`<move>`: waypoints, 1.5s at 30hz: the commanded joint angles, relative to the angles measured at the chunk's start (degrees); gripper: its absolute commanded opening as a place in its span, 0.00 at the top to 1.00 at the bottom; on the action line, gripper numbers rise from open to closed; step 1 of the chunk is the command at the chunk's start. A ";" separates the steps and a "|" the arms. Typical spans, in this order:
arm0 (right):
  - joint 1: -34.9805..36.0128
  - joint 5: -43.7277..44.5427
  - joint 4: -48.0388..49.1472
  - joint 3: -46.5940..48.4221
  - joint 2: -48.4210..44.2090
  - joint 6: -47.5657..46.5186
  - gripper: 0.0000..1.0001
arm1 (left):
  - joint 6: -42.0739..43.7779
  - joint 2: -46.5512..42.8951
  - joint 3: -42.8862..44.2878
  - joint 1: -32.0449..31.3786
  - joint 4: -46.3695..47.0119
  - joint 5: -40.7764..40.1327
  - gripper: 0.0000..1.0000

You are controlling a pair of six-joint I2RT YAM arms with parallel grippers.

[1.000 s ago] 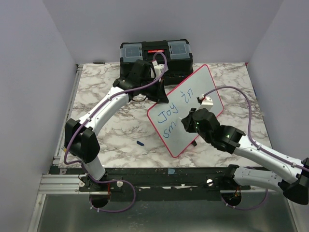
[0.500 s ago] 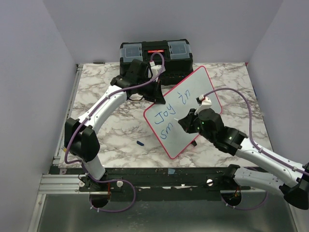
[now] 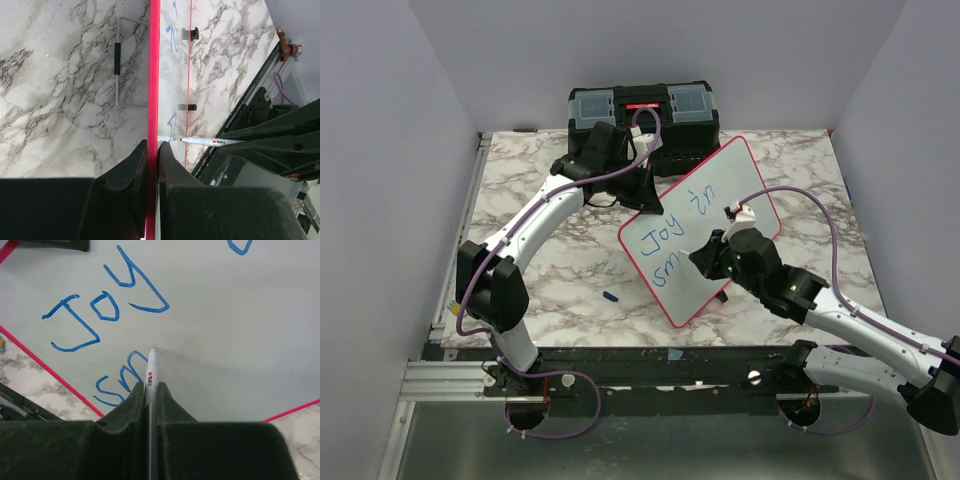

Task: Write a sentence on the whiteboard

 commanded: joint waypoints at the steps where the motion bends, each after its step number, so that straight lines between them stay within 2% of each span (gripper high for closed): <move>1: -0.55 1.16 1.05 -0.58 -0.63 -0.01 0.99 | 4.94 1.73 0.28 -0.19 -2.48 -4.39 1.00; 21: -0.90 -2.60 2.55 0.30 2.33 -2.11 0.99 | 4.26 1.13 -0.80 -0.19 -1.33 -4.15 1.00; 36: -0.90 -6.34 2.73 -2.24 0.90 -1.79 0.99 | 3.98 1.40 -0.31 -0.19 -1.16 -4.08 1.00; 45: -0.86 -5.42 1.12 -3.64 -0.02 -0.71 0.99 | 3.98 1.35 0.16 -0.19 -1.34 -4.17 1.00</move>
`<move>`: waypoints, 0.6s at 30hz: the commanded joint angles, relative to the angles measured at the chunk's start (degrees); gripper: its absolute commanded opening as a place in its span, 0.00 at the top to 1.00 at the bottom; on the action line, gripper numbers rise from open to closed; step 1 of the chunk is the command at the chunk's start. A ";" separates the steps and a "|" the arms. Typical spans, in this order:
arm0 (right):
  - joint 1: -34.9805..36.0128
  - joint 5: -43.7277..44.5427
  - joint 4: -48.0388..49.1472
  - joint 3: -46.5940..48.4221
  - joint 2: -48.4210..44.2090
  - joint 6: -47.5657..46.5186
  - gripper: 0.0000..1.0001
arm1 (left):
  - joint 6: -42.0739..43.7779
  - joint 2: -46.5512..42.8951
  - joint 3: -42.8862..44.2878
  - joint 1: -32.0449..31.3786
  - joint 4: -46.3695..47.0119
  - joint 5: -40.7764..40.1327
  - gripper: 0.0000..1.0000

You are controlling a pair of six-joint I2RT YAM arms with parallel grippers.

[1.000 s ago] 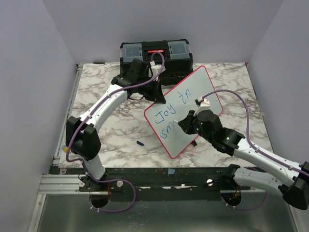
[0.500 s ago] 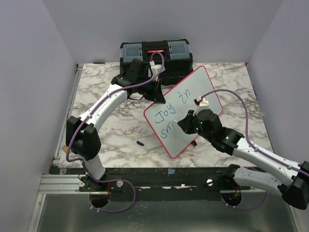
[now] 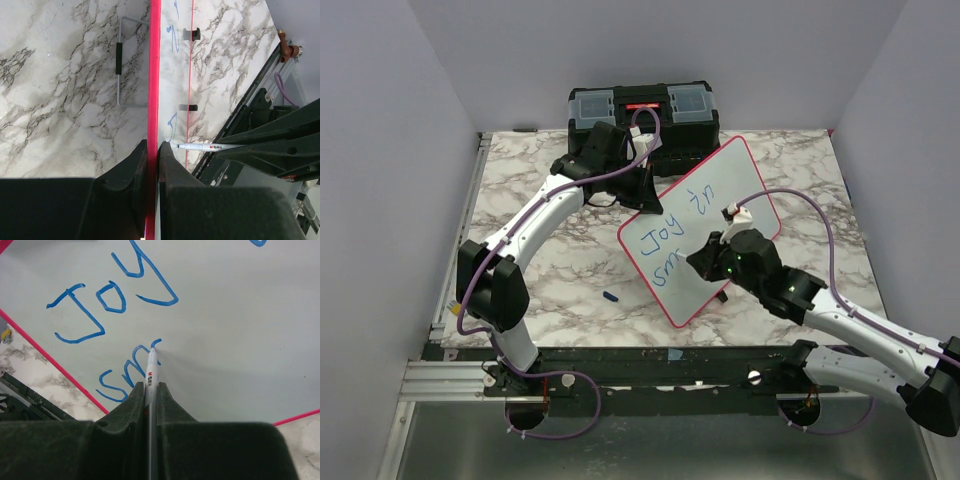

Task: Write a sentence on the whiteboard

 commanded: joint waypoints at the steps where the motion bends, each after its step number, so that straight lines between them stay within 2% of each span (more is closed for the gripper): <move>1: -0.15 -0.80 -1.74 -1.93 -0.31 0.66 0.99 | 4.17 1.07 0.05 -0.40 -1.51 -4.25 1.00; 18: -0.08 4.69 -4.96 0.05 -0.12 0.42 0.99 | 4.34 0.69 0.10 -0.40 -1.64 -4.15 1.00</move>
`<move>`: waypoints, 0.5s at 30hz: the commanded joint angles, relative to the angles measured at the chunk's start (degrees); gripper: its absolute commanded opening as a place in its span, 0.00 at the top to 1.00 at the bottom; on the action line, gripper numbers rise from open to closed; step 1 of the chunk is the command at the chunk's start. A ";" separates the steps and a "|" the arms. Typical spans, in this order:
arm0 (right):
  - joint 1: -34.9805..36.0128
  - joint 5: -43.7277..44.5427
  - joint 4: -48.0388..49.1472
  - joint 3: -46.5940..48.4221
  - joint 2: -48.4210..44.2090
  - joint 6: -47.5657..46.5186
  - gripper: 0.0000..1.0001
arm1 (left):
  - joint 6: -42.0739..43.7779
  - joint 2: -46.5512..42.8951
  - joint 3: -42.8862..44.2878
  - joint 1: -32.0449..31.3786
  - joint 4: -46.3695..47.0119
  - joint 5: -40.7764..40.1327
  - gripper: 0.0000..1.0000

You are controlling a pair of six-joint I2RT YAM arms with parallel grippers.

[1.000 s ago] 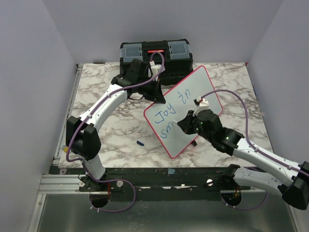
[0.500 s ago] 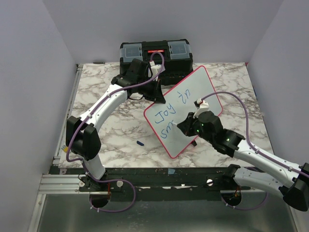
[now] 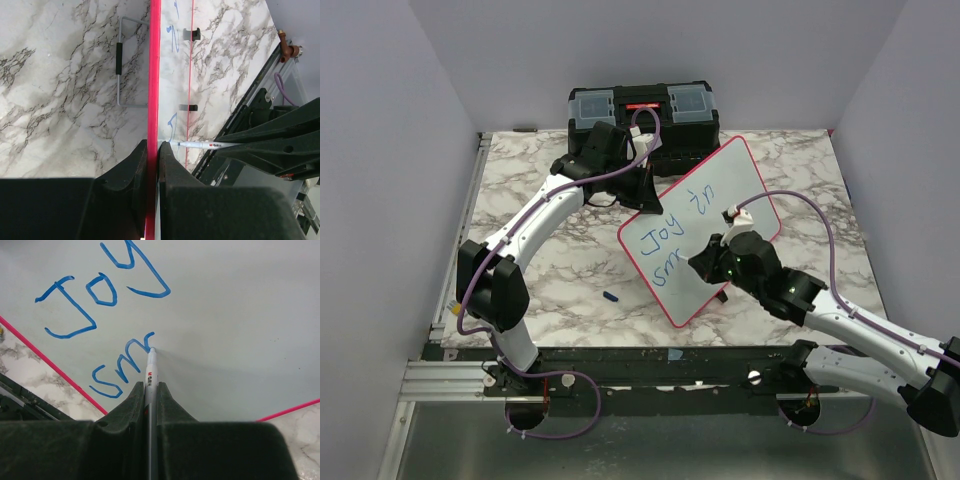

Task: Write a sentence on the whiteboard

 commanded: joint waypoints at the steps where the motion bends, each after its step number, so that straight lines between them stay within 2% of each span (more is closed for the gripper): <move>1: -0.11 3.21 -3.42 0.68 0.42 -0.22 0.99 | 4.33 0.68 0.12 -0.40 -1.71 -4.17 1.00; 15: -0.15 4.08 -1.58 5.01 3.05 -1.69 0.99 | 4.09 0.36 -0.72 -0.40 -1.27 -3.91 1.00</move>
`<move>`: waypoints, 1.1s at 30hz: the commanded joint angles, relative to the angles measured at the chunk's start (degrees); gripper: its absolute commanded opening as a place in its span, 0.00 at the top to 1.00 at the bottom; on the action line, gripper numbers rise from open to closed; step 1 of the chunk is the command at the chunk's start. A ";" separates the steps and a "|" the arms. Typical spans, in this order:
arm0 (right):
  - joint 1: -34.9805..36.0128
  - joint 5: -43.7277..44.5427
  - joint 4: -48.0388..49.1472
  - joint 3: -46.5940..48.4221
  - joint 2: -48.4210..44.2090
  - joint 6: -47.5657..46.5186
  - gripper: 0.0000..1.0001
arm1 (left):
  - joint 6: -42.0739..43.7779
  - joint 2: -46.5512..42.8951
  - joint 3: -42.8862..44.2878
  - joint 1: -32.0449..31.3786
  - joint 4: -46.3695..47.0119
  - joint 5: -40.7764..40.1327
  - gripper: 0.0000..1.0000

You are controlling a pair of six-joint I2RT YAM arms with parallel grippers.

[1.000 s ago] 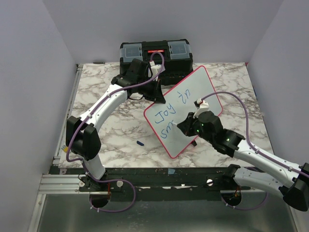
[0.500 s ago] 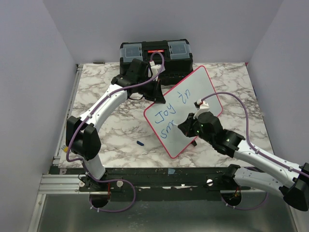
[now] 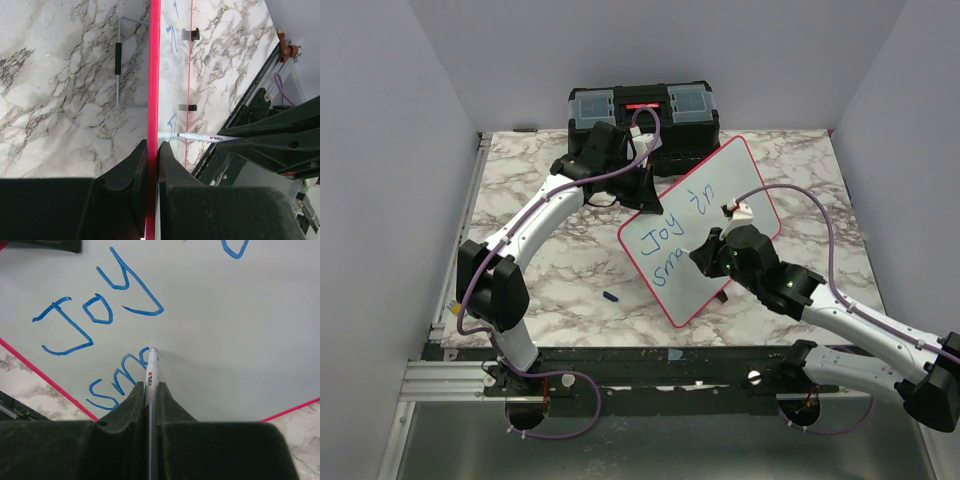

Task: Write a sentence on the whiteboard

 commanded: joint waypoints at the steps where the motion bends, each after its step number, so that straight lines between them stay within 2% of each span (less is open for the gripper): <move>1: -0.13 1.00 0.35 2.38 1.65 -1.22 0.99 | 4.13 0.48 -0.71 -0.47 -1.31 -3.97 1.00; 33: -0.15 2.68 -3.64 -2.53 -0.33 3.55 0.99 | 4.13 0.53 -0.63 -0.49 -1.05 -3.80 1.00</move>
